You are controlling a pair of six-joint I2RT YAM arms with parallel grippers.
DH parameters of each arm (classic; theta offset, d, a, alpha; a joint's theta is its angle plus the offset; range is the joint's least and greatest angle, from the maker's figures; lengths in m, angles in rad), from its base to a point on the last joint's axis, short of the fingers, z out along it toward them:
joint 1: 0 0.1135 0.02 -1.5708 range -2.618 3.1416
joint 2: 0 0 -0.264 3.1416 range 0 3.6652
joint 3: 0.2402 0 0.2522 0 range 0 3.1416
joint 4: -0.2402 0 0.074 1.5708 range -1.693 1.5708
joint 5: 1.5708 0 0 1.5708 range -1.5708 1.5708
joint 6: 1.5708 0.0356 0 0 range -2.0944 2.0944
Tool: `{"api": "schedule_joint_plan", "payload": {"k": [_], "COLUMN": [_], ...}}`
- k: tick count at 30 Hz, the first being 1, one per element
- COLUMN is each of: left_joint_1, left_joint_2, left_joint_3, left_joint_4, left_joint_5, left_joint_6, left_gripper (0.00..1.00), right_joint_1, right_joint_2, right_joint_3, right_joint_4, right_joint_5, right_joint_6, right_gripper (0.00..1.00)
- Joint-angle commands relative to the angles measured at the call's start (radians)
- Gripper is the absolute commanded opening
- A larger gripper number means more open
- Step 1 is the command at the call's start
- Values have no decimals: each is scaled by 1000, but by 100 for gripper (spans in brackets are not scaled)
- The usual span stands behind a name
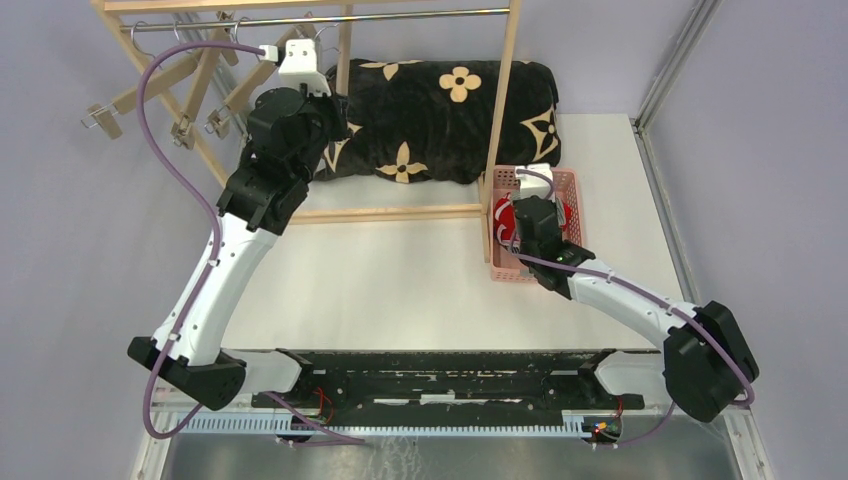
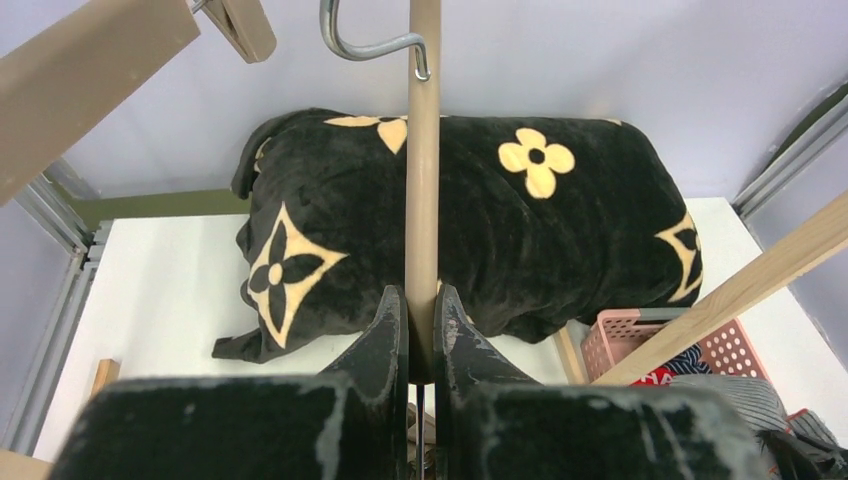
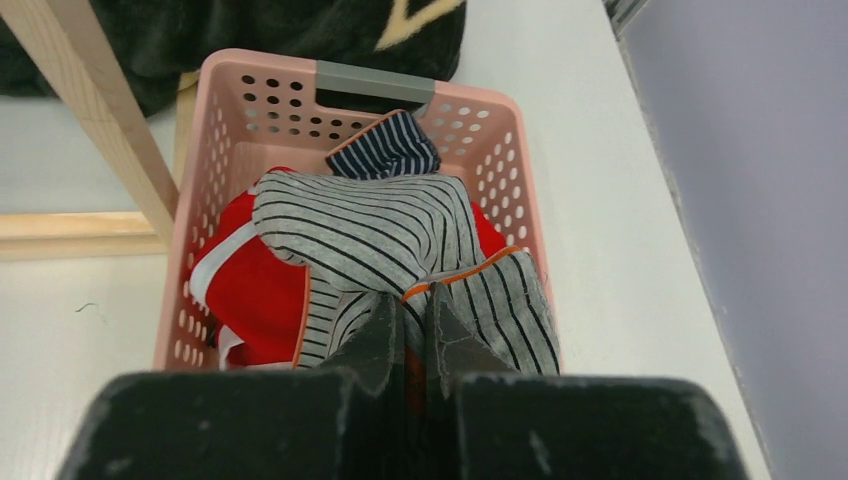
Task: Remove the underwear clipped to the hanger
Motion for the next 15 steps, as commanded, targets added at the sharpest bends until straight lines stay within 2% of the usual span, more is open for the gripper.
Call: {"api": "schedule_joint_plan", "payload": {"k": [1, 9, 15], "left_joint_1": [3, 5, 5], "left_joint_2": [-43, -52, -19], "left_joint_3": [-16, -68, -45], "left_joint_4": [133, 233, 261], "left_joint_5": [-48, -132, -170], "left_joint_6": [36, 35, 33], "left_gripper": [3, 3, 3], "right_joint_1": [-5, -7, -6], "right_joint_2": [31, 70, 76], "right_joint_3": [0, -4, -9], "right_joint_4": [83, 103, 103], "right_joint_5": [-50, -112, -145], "right_joint_6": [41, 54, 65], "right_gripper": [1, 1, 1]}}
